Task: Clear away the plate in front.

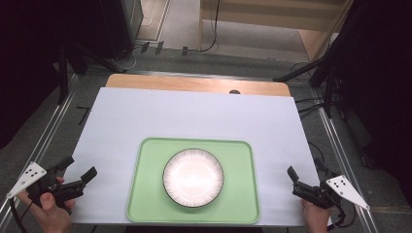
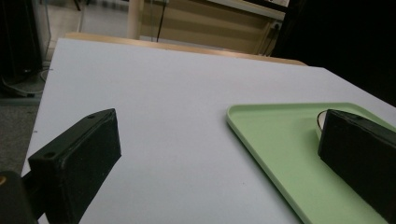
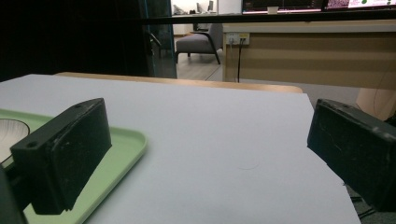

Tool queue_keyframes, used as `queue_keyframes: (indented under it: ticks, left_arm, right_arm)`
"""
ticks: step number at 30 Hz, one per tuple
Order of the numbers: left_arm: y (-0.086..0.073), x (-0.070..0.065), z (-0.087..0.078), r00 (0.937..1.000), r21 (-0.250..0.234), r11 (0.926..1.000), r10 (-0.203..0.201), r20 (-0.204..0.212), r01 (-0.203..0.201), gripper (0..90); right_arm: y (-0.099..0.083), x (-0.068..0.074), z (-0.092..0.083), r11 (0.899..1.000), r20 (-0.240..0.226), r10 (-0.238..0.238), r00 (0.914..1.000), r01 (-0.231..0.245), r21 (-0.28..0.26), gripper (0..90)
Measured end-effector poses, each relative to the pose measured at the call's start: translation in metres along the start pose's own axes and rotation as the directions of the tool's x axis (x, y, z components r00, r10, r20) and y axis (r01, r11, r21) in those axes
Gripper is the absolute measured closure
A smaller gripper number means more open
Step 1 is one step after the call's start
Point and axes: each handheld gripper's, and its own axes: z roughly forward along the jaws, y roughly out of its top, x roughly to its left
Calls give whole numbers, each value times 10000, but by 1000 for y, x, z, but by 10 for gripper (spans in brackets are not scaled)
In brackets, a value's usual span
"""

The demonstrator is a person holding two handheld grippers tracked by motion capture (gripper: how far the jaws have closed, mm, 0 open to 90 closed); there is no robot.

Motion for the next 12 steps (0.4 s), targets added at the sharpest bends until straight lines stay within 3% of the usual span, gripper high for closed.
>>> queue_keyframes:
  ticks: [12]
  left_arm:
    - [0,4,-1,9995,-27,9995,-317,-63,317,0]
  right_arm:
    - [0,-1,0,10000,-72,9,10000,-10,-29,0]
